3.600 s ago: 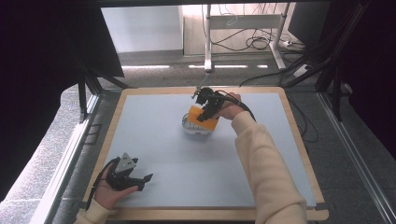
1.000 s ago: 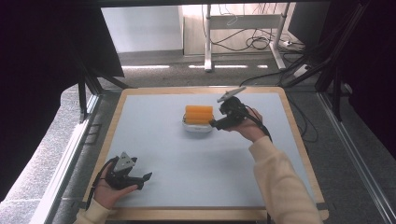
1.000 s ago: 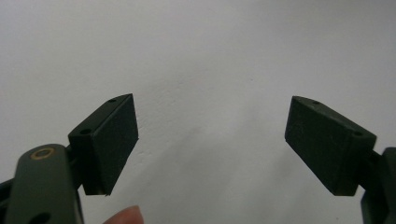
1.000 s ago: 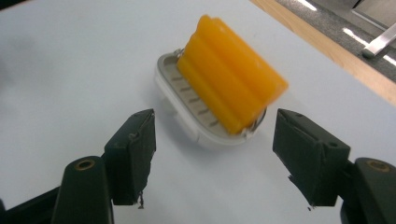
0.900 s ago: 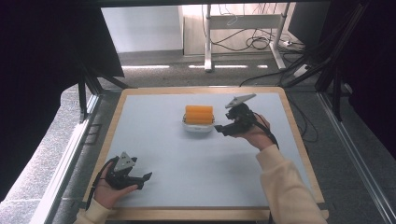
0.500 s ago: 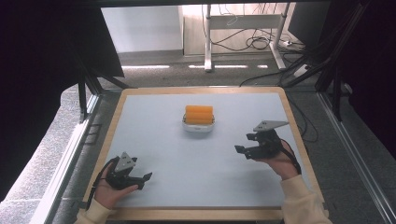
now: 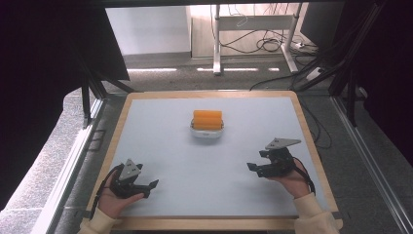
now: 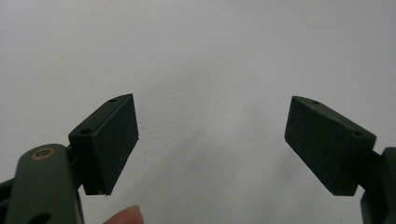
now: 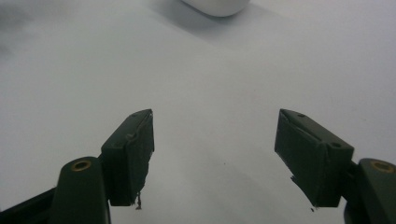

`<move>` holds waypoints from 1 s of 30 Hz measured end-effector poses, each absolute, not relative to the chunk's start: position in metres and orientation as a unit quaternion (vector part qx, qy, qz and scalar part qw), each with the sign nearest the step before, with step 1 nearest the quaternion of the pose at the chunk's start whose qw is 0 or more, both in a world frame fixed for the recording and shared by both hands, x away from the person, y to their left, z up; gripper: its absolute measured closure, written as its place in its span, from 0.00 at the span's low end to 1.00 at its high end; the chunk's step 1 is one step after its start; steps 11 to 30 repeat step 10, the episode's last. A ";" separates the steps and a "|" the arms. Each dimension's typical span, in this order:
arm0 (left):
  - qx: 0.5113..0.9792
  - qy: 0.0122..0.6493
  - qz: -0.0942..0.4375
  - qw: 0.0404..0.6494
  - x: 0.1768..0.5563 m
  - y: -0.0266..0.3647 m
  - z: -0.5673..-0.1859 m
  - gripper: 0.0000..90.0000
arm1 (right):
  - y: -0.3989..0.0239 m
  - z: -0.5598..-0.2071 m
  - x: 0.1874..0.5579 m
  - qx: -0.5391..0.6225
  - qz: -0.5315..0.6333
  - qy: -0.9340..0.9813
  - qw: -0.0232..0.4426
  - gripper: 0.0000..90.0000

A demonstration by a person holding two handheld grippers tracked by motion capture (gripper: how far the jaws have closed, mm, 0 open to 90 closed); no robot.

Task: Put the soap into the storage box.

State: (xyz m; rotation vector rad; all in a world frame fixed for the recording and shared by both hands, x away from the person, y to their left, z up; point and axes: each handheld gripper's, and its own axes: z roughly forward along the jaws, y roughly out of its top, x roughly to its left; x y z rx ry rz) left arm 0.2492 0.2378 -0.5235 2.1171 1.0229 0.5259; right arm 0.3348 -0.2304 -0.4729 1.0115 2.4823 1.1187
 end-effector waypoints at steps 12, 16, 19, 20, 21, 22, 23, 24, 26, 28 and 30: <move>0.814 0.404 0.207 0.362 0.255 0.239 -0.520 0.19 | -0.232 -0.473 0.334 0.344 0.382 0.847 0.136 0.25; 0.814 0.404 0.207 0.362 0.255 0.239 -0.520 0.19 | -0.232 -0.473 0.334 0.344 0.382 0.847 0.136 0.25; 0.814 0.404 0.207 0.362 0.255 0.239 -0.520 0.19 | -0.232 -0.473 0.334 0.344 0.382 0.847 0.136 0.25; 0.814 0.404 0.207 0.362 0.255 0.239 -0.520 0.19 | -0.232 -0.473 0.334 0.344 0.382 0.847 0.136 0.25; 0.814 0.404 0.207 0.362 0.255 0.239 -0.520 0.19 | -0.232 -0.473 0.334 0.344 0.382 0.847 0.136 0.25; 0.814 0.404 0.207 0.362 0.255 0.239 -0.520 0.19 | -0.232 -0.473 0.334 0.344 0.382 0.847 0.136 0.25; 0.814 0.404 0.207 0.362 0.255 0.239 -0.520 0.19 | -0.232 -0.473 0.334 0.344 0.382 0.847 0.136 0.25; 0.814 0.404 0.207 0.362 0.255 0.239 -0.520 0.19 | -0.232 -0.473 0.334 0.344 0.382 0.847 0.136 0.25; 0.814 0.404 0.207 0.362 0.255 0.239 -0.520 0.19 | -0.232 -0.473 0.334 0.344 0.382 0.847 0.136 0.25; 0.814 0.404 0.207 0.362 0.255 0.239 -0.520 0.19 | -0.232 -0.473 0.334 0.344 0.382 0.847 0.136 0.25; 0.814 0.404 0.207 0.362 0.255 0.239 -0.520 0.19 | -0.232 -0.473 0.334 0.344 0.382 0.847 0.136 0.25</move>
